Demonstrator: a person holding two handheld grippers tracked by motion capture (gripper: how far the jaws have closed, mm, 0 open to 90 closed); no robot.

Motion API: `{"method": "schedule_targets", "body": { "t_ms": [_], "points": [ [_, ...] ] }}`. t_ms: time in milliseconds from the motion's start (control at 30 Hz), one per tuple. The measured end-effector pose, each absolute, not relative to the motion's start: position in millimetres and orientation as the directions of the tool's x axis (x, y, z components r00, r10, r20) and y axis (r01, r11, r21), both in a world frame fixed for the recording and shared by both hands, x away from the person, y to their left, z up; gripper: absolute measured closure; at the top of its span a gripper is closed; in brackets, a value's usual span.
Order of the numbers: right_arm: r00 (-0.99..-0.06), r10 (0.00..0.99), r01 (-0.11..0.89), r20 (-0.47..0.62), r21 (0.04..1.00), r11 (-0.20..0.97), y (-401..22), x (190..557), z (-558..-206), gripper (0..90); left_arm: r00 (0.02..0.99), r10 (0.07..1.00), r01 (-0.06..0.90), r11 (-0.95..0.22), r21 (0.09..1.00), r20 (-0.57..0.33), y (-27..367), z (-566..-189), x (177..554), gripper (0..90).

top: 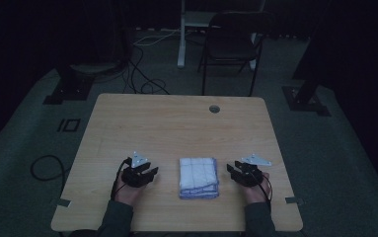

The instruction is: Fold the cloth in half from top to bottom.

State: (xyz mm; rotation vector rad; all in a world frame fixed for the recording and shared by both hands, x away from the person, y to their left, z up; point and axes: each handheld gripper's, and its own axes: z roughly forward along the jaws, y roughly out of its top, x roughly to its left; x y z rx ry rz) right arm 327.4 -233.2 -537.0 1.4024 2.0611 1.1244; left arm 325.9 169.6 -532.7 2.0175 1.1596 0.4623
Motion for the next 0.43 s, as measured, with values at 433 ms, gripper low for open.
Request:
{"method": "schedule_targets", "body": {
  "t_ms": [433],
  "points": [
    [-0.402, 0.909, 0.581, 0.109, 0.798, 0.161, -237, 329, -537, 58.0, 0.447, 0.892, 0.609, -0.245, 0.755, -0.072, 195, -531, 338, 58.6]
  ]
}}
